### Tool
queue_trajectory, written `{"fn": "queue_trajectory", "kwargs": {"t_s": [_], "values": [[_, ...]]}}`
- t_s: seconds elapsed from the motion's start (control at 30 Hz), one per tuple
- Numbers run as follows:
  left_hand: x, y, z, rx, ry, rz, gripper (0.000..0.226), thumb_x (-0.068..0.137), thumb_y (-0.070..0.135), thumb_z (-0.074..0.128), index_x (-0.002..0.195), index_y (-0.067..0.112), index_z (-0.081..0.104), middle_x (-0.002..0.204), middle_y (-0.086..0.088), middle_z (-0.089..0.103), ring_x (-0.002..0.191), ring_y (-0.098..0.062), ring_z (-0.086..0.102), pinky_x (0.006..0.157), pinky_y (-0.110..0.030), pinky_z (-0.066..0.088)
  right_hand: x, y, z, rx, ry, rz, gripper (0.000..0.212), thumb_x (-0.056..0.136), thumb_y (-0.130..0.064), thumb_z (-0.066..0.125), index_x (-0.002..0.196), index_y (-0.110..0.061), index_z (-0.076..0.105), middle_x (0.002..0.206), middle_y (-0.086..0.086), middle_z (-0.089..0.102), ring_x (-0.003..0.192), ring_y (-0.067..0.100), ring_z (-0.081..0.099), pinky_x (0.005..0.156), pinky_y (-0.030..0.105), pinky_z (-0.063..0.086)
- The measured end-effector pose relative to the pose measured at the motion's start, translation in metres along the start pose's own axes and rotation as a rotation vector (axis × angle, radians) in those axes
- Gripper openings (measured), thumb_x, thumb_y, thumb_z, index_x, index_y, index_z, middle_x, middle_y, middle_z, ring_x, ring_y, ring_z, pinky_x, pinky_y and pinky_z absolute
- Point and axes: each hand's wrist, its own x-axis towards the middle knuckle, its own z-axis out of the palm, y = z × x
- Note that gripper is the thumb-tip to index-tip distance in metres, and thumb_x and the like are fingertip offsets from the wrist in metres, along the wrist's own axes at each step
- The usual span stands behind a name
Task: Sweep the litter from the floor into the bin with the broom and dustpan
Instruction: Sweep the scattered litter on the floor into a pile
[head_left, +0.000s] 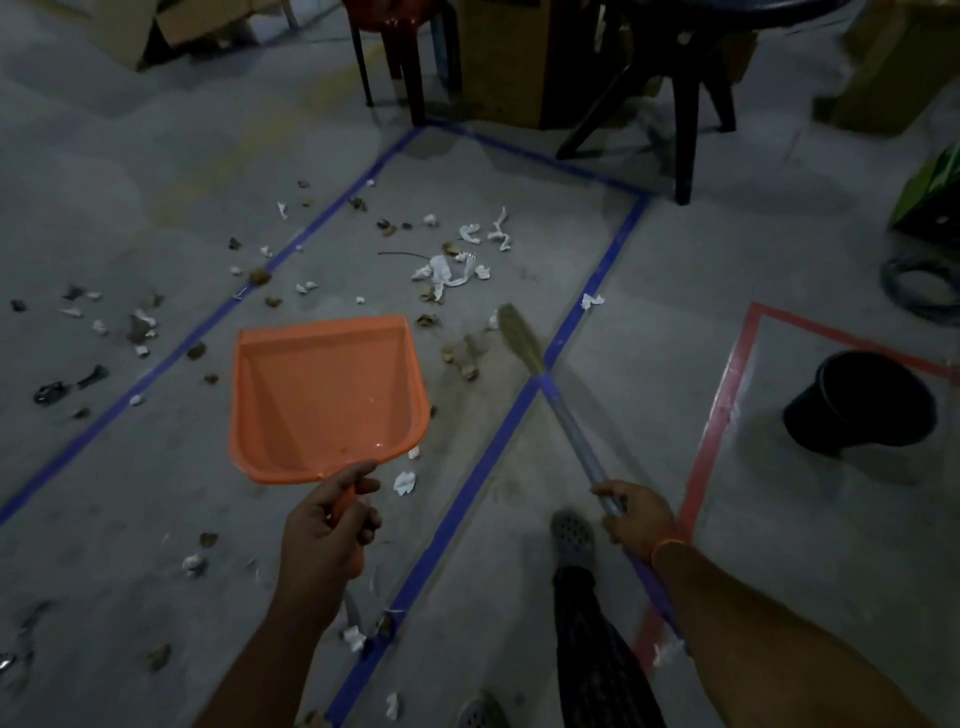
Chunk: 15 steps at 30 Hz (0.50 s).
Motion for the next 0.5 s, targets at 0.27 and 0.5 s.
{"fn": "queue_trajectory", "kwargs": {"t_s": [0.27, 0.5], "values": [[0.103, 0.017, 0.079, -0.012, 0.033, -0.010, 0.037, 0.098, -0.008, 0.050, 0.122, 0.012, 0.068, 0.105, -0.009, 0.070, 0.069, -0.021, 0.058, 0.057, -0.025, 0.049, 0.156, 0.009, -0.124, 0.084, 0.176, 0.173, 0.039, 0.076, 0.006, 0.066, 0.108, -0.016, 0.070, 0.090, 0.023, 0.070, 0.058, 0.031, 0.067, 0.051, 0.032, 0.056], [0.163, 0.041, 0.132, -0.004, 0.097, -0.016, 0.037, 0.098, -0.009, 0.049, 0.122, 0.013, 0.067, 0.103, -0.004, 0.071, 0.065, -0.014, 0.060, 0.055, -0.021, 0.049, 0.239, -0.008, -0.169, -0.095, -0.006, 0.226, 0.038, 0.073, 0.003, 0.067, 0.098, -0.025, 0.069, 0.094, 0.014, 0.069, 0.062, 0.028, 0.070, 0.055, 0.033, 0.060]]}}
